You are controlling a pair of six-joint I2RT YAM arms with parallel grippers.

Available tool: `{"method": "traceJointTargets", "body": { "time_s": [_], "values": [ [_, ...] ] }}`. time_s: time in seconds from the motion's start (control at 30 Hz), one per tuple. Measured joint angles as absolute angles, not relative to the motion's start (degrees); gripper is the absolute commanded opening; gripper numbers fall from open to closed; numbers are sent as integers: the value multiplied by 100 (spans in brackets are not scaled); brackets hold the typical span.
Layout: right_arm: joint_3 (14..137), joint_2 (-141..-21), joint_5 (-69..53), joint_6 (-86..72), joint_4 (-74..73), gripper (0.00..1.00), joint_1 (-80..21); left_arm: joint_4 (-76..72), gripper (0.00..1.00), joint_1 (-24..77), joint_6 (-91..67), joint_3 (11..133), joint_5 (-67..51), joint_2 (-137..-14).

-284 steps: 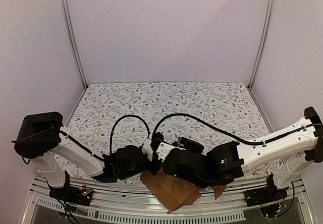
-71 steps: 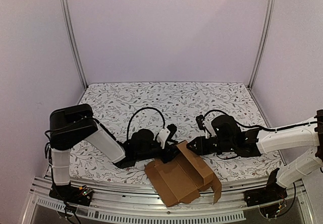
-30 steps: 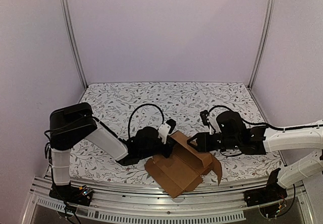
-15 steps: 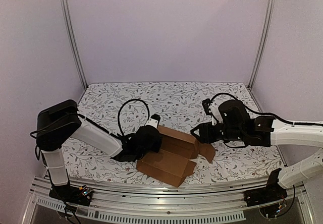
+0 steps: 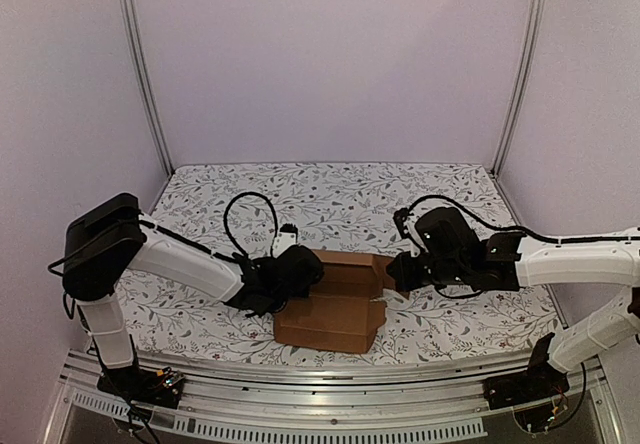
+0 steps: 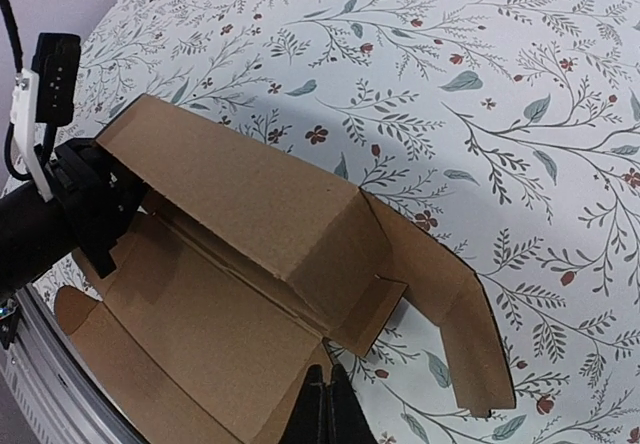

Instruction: Fold the paper box

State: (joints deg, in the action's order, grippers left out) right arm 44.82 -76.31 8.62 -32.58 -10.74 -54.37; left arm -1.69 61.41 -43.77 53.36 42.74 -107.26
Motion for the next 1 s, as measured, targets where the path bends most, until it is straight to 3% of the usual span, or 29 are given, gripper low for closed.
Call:
{"method": "traceJointTargets", "body": {
  "time_s": [1.0],
  "values": [
    [5137, -9424, 735, -3315, -51, 0, -5433, 464, 0, 6204, -5245, 5221, 3736, -10337]
  ]
}}
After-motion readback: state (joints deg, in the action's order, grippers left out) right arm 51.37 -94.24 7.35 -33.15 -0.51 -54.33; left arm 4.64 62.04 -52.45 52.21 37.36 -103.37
